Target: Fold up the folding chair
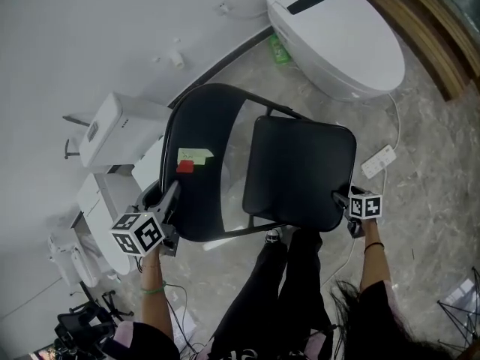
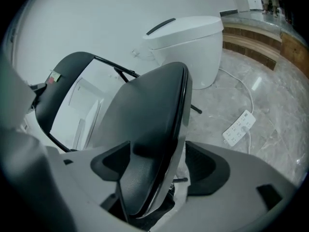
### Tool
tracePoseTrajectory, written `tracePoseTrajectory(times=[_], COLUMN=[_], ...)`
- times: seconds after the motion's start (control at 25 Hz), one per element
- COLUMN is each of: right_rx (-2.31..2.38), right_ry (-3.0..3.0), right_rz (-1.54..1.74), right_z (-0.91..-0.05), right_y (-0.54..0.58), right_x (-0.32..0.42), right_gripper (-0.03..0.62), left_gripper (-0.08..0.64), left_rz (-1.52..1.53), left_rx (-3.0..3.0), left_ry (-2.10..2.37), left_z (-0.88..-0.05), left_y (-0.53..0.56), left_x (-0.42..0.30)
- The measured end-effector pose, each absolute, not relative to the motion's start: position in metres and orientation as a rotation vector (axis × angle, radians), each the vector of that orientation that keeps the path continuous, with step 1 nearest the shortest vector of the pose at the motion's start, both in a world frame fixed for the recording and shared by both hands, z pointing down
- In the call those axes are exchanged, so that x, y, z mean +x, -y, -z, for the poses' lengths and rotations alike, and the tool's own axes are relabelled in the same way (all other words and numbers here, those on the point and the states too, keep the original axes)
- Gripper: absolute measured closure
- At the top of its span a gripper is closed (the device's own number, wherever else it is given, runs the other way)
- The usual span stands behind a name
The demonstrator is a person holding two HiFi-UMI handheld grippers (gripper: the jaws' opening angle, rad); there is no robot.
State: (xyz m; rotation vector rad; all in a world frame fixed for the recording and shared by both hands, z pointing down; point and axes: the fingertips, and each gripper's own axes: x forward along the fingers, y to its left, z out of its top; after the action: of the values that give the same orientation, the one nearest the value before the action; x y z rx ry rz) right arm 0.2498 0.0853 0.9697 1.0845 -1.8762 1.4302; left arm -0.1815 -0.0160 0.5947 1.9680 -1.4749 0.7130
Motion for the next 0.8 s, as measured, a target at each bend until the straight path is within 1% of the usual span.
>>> tracePoseTrajectory(times=[0.16,0.4,0.8], right_rx=[1.035,0.964,0.760], right_ry=[1.901,2.013,2.124], right_rz=[-1.446,-1.561,-1.780], right_z=[-0.982,-0.988,-0.989], right_y=[-0.086,-0.084,-0.083], right_x=[0.245,0.240,0.226], right_gripper=[0.253,0.238,0.236], left_gripper=[0.411,0.410,0.408], left_rz=[-0.704,-0.681,-0.649], left_rx=[1.985,2.023,2.052], left_ry=[1.478,1.505,1.513], left_z=[-0.594,-0.594,-0.593], left_y=[0.016,0.018,0.018], left_x=[-0.181,-0.180,-0.183])
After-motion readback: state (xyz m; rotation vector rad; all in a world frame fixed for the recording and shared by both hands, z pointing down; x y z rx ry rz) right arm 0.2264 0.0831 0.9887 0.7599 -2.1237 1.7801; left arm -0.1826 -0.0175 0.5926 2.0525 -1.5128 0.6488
